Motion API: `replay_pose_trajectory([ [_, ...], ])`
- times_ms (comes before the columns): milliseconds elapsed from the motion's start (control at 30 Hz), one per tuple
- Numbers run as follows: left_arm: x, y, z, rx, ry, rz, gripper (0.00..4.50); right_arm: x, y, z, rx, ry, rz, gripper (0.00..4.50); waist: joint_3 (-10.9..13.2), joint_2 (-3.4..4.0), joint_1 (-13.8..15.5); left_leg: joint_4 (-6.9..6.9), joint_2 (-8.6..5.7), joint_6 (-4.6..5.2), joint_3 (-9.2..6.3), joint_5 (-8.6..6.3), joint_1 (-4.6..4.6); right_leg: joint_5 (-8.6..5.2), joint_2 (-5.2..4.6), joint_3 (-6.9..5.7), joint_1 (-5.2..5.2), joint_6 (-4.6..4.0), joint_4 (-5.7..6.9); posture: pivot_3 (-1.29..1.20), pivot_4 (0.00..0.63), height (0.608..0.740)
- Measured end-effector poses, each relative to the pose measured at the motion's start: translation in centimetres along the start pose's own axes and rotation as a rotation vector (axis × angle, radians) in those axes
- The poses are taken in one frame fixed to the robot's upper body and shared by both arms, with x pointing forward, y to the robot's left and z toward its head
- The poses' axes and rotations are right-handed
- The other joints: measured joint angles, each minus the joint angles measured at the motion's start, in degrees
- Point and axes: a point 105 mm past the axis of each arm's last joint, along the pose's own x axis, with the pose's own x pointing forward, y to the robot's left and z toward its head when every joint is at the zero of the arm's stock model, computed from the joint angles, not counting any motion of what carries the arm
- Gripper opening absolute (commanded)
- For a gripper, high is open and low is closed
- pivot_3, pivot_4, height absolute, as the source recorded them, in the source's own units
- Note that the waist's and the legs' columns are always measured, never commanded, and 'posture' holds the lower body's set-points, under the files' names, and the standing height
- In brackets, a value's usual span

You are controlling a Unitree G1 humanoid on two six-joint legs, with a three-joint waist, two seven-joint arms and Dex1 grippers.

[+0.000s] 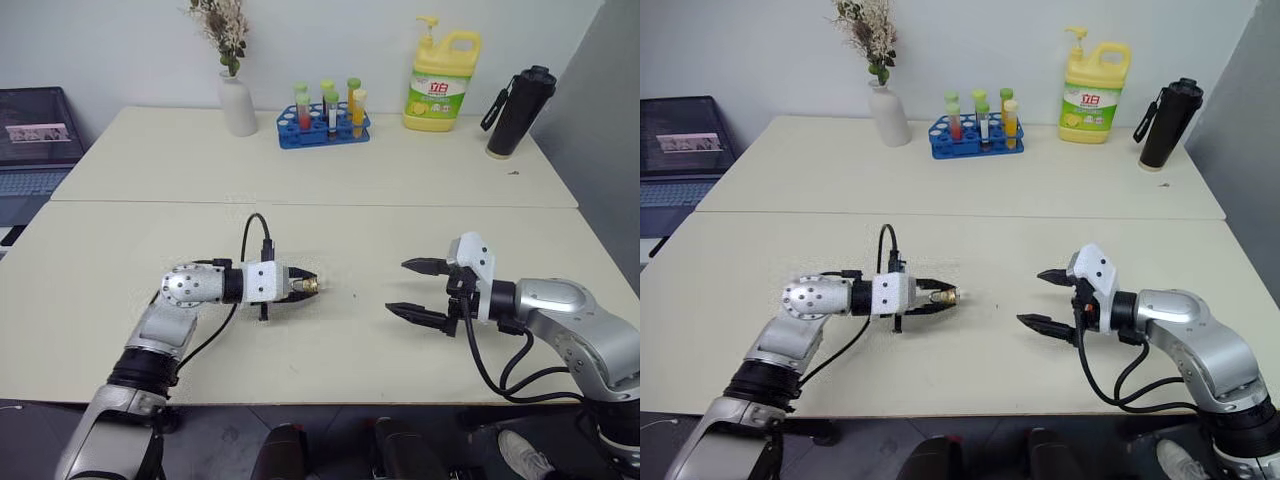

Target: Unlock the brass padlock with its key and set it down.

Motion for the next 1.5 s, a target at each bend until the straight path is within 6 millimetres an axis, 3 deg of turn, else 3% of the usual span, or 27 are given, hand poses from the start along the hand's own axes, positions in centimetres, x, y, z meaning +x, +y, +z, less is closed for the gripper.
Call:
replay_pose_trajectory([
  [100,-0.2,-0.4,1.3,0.139,-0.047,0.016,0.97,-0.2,-0.1,0.1,0.013,-0.019,0.005,4.50,0.0,0.00,0.0,0.00,0.01,0.00,0.02,0.00,0.01,0.00,-0.01,0.00,0.00,-0.01,0.01,0.00,0.150,0.740],
  [433,0.0,-0.7,5.1,0.355,-0.177,0.098,0.97,1.6,1.8,1.2,0.215,-0.071,0.161,4.50,0.0,0.00,-0.1,-0.01,0.02,0.00,0.03,0.00,0.01,0.00,0.00,0.01,0.00,-0.01,0.00,0.00,0.150,0.740],
  [667,0.2,-2.3,5.6,0.416,-0.195,0.043,0.97,3.2,2.7,1.9,0.279,-0.117,0.209,4.50,0.0,0.01,-0.2,-0.02,0.04,0.00,0.01,0.00,0.02,0.00,0.01,-0.03,0.00,-0.01,0.02,0.00,0.150,0.740],
  [1100,0.3,-2.0,5.8,0.495,-0.183,0.075,0.97,4.3,3.0,1.7,0.365,-0.101,0.234,4.50,0.0,0.01,-0.2,-0.01,0.03,0.00,0.02,0.00,0.02,0.00,0.00,-0.02,0.00,0.00,0.02,0.00,0.150,0.740],
  [1233,0.3,-1.9,5.8,0.504,-0.175,0.086,0.97,4.6,3.3,1.6,0.375,-0.096,0.247,3.53,0.0,0.01,-0.2,-0.01,0.03,0.00,0.02,0.00,0.02,0.00,0.01,-0.02,0.00,0.00,0.02,0.00,0.150,0.740],
  [1500,0.3,-1.6,5.8,0.518,-0.170,0.105,0.97,5.1,3.8,1.5,0.385,-0.082,0.274,0.48,0.0,0.01,-0.2,-0.01,0.03,0.00,0.02,0.00,0.02,0.00,0.00,-0.03,0.00,0.00,0.01,0.00,0.150,0.740],
])
